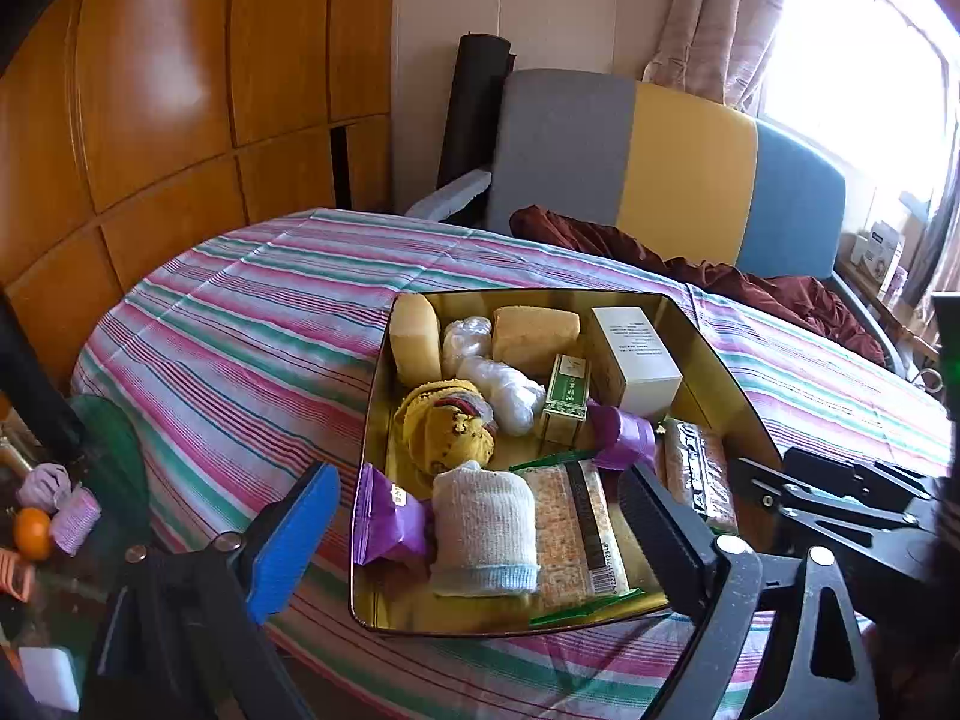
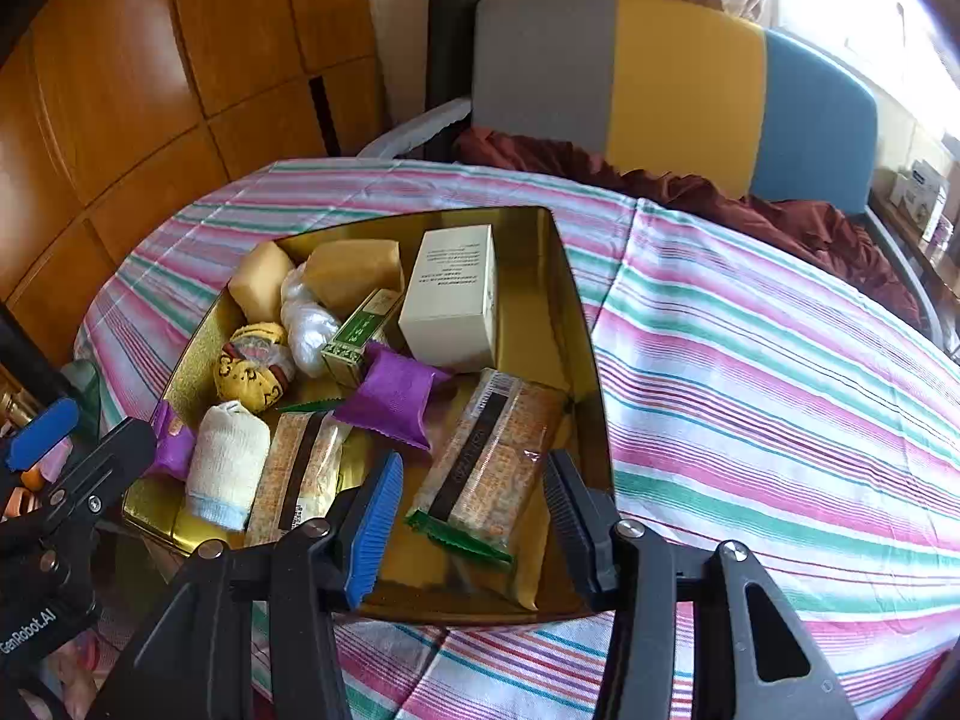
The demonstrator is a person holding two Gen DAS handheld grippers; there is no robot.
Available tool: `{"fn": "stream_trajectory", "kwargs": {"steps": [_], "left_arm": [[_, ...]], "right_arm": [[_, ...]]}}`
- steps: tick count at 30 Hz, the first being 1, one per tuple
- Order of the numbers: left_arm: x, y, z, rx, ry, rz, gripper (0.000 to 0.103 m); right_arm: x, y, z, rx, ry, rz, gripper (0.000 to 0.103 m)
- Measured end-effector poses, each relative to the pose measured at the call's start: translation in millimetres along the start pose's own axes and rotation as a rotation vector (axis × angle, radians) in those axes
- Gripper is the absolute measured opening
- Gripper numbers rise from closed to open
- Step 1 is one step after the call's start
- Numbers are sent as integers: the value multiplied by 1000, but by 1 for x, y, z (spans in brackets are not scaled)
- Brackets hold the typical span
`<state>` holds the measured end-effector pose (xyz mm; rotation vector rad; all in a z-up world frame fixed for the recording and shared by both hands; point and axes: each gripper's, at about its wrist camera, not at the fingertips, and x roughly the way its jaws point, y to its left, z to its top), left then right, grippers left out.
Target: Organize objects
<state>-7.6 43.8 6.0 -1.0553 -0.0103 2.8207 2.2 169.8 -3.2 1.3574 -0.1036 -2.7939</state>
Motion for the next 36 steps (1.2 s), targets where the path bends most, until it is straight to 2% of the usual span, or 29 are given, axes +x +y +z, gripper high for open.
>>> {"fn": "stream_trajectory", "kwargs": {"steps": [4, 8, 11, 17, 23, 27, 36], "left_arm": [[-10, -3, -1, 4, -24, -2, 103], [-19, -10, -6, 26, -45, 18, 103], [-26, -14, -9, 31, -59, 17, 103], [-36, -16, -13, 22, -78, 20, 103], [-40, -6, -12, -43, -82, -51, 103], [-34, -4, -12, -42, -60, -2, 103], [-27, -1, -16, -31, -54, 34, 103]], "right_arm": [[-16, -1, -7, 8, -64, -45, 50], [-30, 0, -12, -4, -117, -66, 57], [-38, 0, -15, -13, -136, -73, 58], [-43, -5, -22, 2, -135, -82, 58], [-44, -9, -26, 34, -134, -122, 58], [-44, -11, -26, 47, -135, -136, 58], [-34, -3, -27, 19, -103, -119, 58]]}}
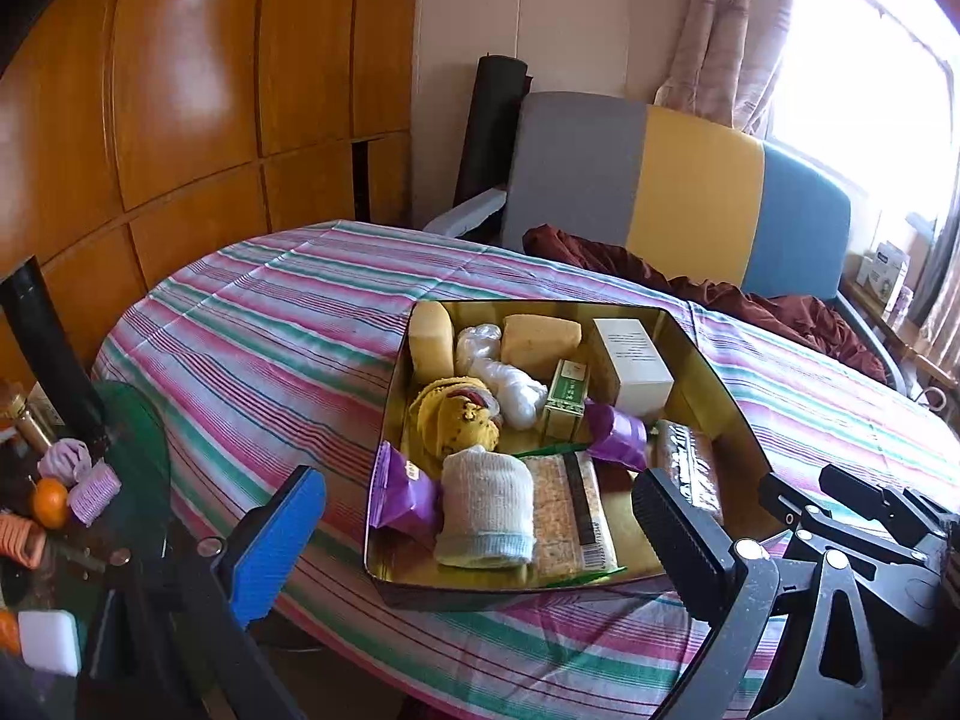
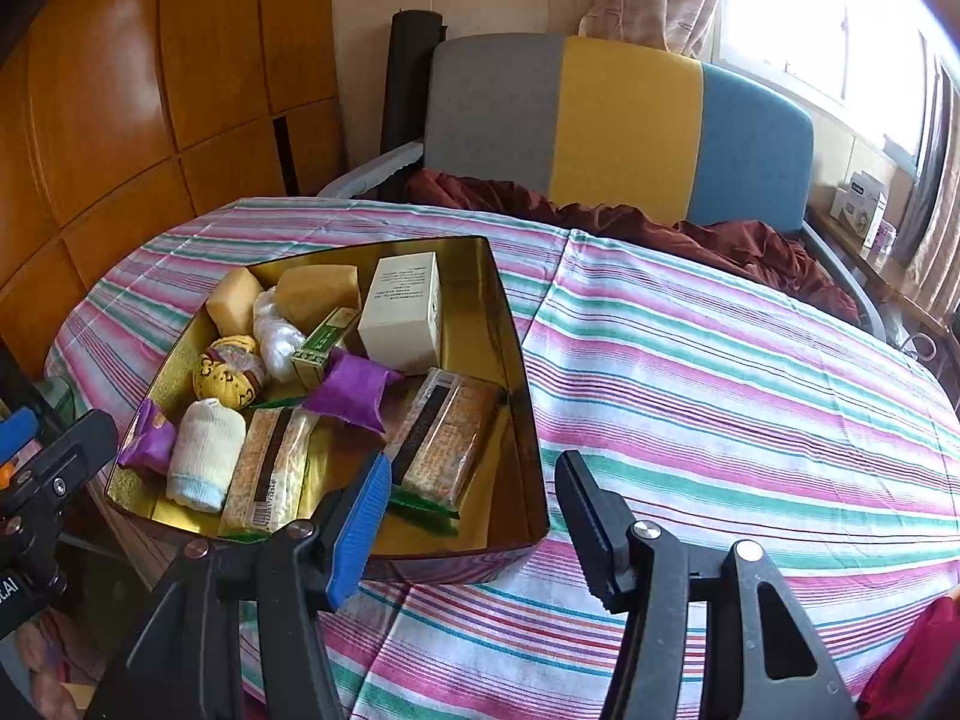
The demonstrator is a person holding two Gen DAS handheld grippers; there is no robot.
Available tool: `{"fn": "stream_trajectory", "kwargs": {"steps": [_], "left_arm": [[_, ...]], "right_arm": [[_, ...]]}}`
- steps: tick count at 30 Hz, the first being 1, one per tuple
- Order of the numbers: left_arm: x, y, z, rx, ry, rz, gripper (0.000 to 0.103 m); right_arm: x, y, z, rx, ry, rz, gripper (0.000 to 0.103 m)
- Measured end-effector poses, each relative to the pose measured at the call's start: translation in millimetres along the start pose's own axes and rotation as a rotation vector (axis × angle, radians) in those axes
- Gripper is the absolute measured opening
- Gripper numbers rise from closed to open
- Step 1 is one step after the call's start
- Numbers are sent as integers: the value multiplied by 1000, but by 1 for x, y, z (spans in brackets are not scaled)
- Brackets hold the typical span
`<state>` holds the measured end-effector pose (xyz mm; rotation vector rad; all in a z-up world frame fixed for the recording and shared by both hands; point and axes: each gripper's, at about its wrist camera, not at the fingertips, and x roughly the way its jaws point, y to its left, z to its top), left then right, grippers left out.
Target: Organize objects
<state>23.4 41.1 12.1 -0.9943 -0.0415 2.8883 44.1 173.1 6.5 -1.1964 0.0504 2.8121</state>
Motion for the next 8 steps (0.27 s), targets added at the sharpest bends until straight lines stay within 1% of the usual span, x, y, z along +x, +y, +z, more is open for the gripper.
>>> {"fn": "stream_trajectory", "kwargs": {"steps": [4, 8], "left_arm": [[3, 1, -2, 7, -11, 8, 103], [6, 3, 0, -1, 0, 13, 103]], "right_arm": [[5, 3, -1, -7, 12, 5, 58], [8, 5, 0, -6, 16, 18, 58]]}}
